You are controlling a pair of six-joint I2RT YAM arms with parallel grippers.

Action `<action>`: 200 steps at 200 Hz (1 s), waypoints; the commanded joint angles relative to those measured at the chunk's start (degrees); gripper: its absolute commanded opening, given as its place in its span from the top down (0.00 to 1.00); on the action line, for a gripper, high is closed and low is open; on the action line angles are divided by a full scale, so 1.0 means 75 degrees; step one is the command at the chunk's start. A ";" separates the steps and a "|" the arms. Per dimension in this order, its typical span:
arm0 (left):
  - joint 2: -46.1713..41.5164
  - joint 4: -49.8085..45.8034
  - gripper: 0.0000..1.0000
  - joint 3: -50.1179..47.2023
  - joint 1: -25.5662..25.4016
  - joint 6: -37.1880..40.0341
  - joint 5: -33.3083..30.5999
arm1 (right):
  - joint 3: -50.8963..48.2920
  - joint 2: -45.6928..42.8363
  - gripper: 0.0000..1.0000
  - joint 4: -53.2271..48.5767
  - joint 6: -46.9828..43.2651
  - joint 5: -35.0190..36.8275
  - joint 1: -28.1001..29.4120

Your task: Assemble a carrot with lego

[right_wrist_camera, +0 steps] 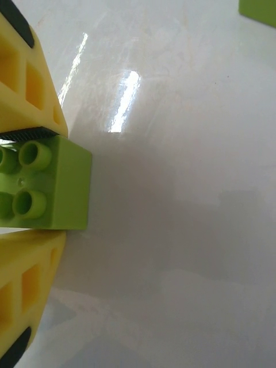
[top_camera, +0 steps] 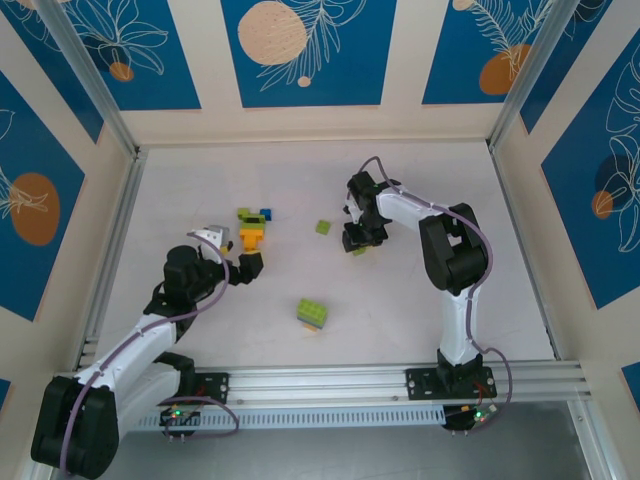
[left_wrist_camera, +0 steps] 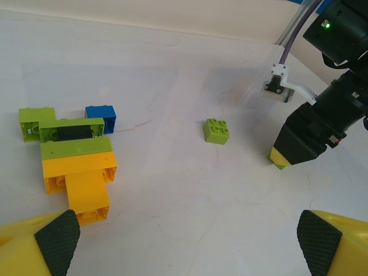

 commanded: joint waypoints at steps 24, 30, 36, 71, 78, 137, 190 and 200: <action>0.0032 0.0076 0.00 0.0272 -0.0133 0.0180 0.0179 | -0.0106 -0.0264 0.63 -0.0012 -0.0094 -0.0284 -0.0069; 0.0035 0.0088 0.00 0.0275 -0.0140 0.0182 0.0198 | -0.0109 -0.0296 0.64 -0.0025 -0.0096 -0.0284 -0.0069; 0.0047 0.0106 0.00 0.0275 -0.0155 0.0184 0.0227 | -0.0106 -0.0330 0.65 -0.0021 -0.0095 -0.0295 -0.0069; 0.0100 0.0746 0.00 0.0204 -0.0419 0.0227 0.1213 | -0.0191 -0.0731 0.66 -0.0176 -0.0071 -0.0445 -0.0058; 0.0136 0.0895 0.00 0.0215 -0.0586 0.0286 0.1496 | -0.0242 -0.0863 0.66 -0.0225 -0.0071 -0.0460 -0.0057; 0.0591 0.1445 0.00 0.0438 -0.2281 0.1092 0.3575 | -0.1221 -0.2389 0.66 -0.0555 0.0051 -0.0423 -0.0014; 0.0360 0.1126 0.00 0.0392 -0.2872 0.1637 0.4269 | -0.2186 -0.3550 0.66 -0.0580 0.0163 -0.0467 0.0035; 0.0424 0.1042 0.00 0.0336 -0.3137 0.1980 0.4129 | -0.2303 -0.3717 0.66 -0.0603 0.0184 -0.0470 0.0070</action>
